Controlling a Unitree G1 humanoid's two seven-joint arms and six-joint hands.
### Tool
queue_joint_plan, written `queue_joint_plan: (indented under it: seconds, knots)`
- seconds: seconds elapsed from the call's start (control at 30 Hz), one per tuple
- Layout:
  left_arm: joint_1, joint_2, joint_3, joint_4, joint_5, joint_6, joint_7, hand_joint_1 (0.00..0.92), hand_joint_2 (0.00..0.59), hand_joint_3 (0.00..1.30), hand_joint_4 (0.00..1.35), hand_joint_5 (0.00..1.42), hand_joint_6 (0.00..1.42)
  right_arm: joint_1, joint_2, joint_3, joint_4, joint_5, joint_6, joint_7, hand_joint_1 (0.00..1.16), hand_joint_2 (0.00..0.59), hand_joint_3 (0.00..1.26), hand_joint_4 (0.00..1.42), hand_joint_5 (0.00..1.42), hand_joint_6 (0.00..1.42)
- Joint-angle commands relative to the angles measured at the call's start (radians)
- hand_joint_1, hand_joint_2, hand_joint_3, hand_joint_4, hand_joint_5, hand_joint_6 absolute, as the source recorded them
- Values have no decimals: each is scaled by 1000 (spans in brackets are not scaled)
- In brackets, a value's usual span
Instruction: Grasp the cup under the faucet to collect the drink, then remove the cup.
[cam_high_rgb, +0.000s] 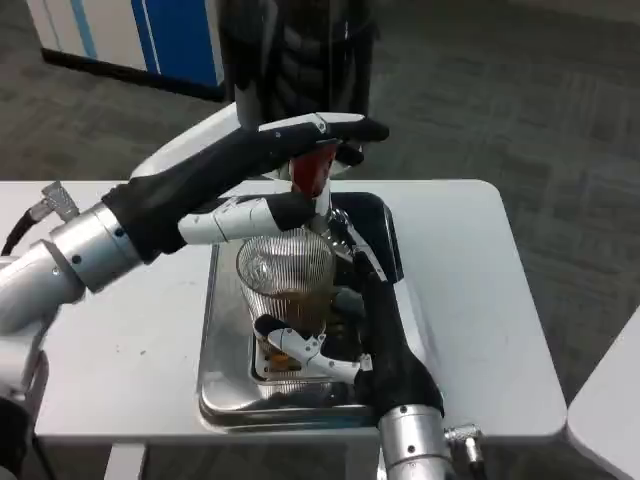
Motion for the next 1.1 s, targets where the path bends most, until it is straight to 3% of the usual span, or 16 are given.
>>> queue_joint_plan:
  seconds: [0.03,0.4,0.5,0.67,1.1]
  knots:
    - [32,13,-27,11,51,21,-14,0,48,226,136,219,78,-25,101,3,29,13,26,-5,865,151,159,330,357,337]
    - [59,25,-30,-11,59,32,20,0,49,217,119,201,70,-27,105,13,39,16,22,-27,869,156,347,505,561,504]
    - [64,27,-33,-17,58,43,29,0,49,162,9,127,56,-29,107,15,44,16,22,-31,876,162,369,528,573,517]
    - [78,31,-31,-31,53,64,44,0,52,6,0,5,29,-34,108,16,48,15,25,-41,885,165,435,564,617,560]
    - [147,38,12,-109,24,104,118,0,56,0,0,0,0,-24,99,26,28,3,29,-56,892,166,486,595,648,589]
